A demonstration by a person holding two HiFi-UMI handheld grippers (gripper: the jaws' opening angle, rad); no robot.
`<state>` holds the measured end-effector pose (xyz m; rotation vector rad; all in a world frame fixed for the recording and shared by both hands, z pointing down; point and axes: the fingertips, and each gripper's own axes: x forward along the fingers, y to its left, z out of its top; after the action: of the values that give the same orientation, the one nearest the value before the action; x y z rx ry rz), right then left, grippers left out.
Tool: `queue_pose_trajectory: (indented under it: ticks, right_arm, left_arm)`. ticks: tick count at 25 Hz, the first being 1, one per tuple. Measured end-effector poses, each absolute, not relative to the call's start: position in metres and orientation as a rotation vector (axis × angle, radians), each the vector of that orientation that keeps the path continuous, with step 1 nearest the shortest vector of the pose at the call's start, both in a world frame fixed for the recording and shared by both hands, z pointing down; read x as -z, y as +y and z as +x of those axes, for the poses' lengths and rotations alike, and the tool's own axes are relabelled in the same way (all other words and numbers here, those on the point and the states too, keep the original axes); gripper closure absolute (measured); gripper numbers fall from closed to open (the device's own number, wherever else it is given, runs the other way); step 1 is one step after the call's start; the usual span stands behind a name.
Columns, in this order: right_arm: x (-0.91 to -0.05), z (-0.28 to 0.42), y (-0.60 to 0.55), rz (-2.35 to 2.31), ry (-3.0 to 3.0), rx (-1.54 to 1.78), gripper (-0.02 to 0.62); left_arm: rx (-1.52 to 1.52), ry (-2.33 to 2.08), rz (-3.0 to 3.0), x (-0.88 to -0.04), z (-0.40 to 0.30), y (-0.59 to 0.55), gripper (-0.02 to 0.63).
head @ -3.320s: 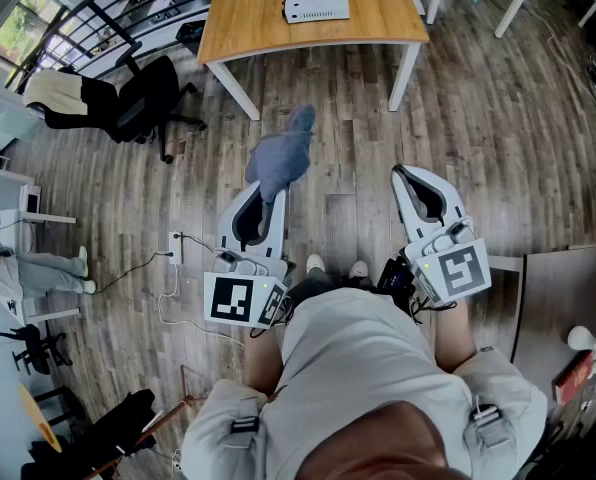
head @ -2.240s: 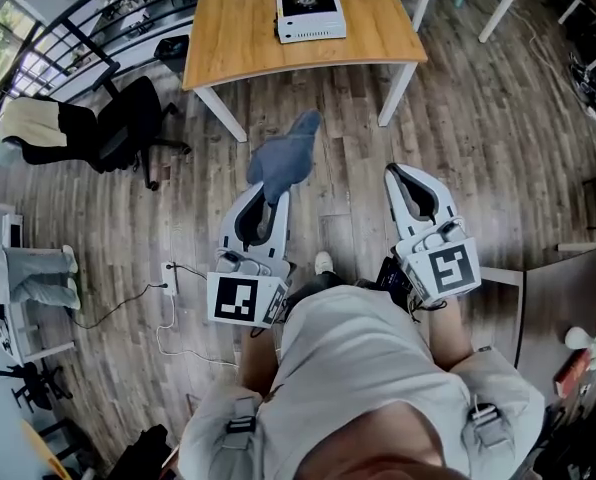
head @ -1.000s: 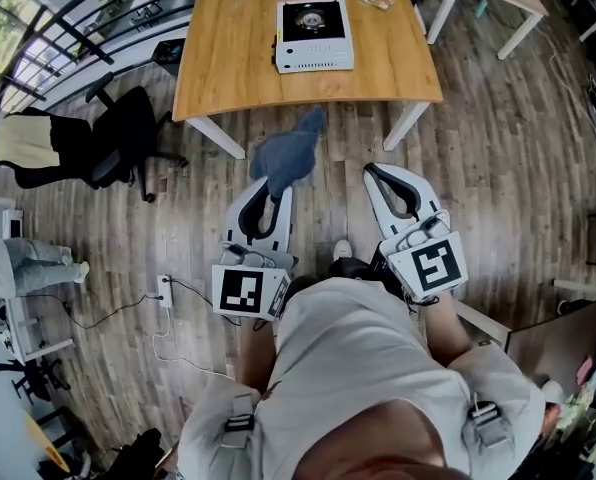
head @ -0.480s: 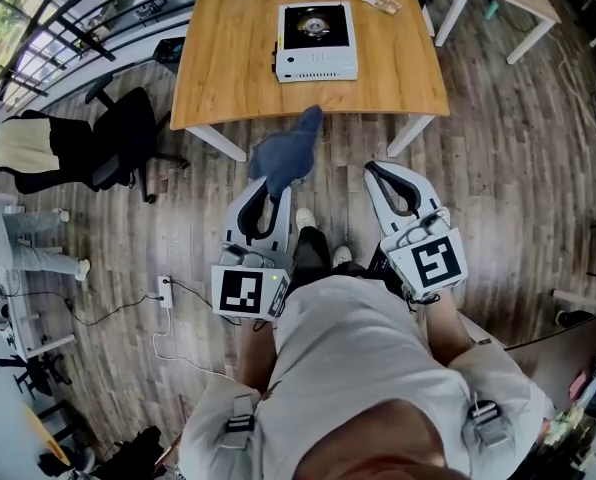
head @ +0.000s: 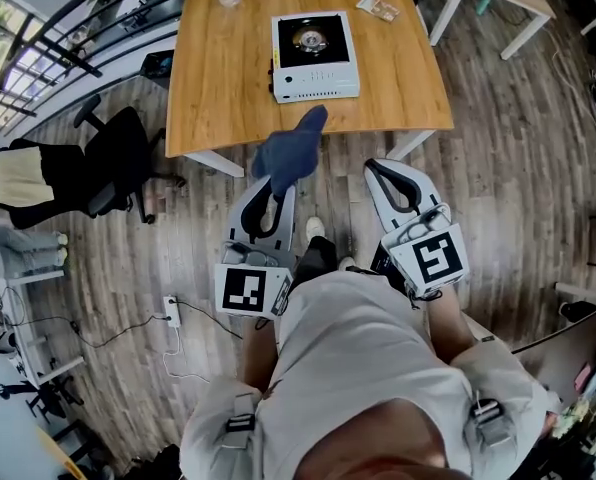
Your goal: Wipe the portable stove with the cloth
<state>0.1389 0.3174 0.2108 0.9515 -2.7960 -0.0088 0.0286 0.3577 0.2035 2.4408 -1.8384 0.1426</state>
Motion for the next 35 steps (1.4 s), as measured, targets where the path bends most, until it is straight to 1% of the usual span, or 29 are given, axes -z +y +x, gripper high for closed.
queue_pose_trajectory:
  ticks: [16, 26, 31, 35]
  right_arm:
    - [-0.225, 0.09, 0.235, 1.13, -2.649, 0.028, 0.575]
    - [-0.252, 0.103, 0.19, 1.168, -2.575, -0.051, 0.575]
    - [-0.262, 0.107, 0.152, 1.113, -2.564, -0.018, 0.575]
    - [-0.271, 0.113, 0.115, 1.085, -2.563, -0.059, 0.575]
  left_arm:
    - [-0.154, -1.615, 2.551, -0.224, -0.021, 0.264, 0.528]
    - [-0.184, -1.471, 2.578, -0.249, -0.002, 0.205, 0.528]
    - [-0.189, -1.441, 2.565, -0.256, 0.006, 0.17, 0.527]
    - [-0.191, -1.43, 2.521, -0.264, 0.009, 0.137, 0.527]
